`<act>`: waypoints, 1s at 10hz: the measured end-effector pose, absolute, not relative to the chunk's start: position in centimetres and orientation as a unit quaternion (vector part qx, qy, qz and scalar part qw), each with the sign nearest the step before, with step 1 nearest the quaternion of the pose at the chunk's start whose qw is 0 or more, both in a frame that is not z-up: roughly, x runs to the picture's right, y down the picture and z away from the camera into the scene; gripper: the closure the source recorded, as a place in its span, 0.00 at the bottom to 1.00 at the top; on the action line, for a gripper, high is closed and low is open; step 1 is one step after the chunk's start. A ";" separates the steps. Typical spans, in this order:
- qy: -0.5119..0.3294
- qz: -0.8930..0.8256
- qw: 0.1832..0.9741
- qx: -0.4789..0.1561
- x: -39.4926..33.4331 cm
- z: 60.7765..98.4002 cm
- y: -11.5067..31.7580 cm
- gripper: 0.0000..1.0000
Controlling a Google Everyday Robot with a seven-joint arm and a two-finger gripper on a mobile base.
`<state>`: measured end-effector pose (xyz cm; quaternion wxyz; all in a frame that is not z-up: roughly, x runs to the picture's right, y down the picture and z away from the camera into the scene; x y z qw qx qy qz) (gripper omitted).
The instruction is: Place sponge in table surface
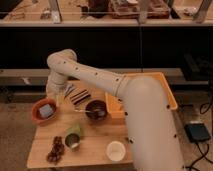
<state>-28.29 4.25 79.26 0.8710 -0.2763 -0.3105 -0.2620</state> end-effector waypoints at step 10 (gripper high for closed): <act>-0.298 -0.257 0.860 -0.324 -32.8 83.1 8.6 0.35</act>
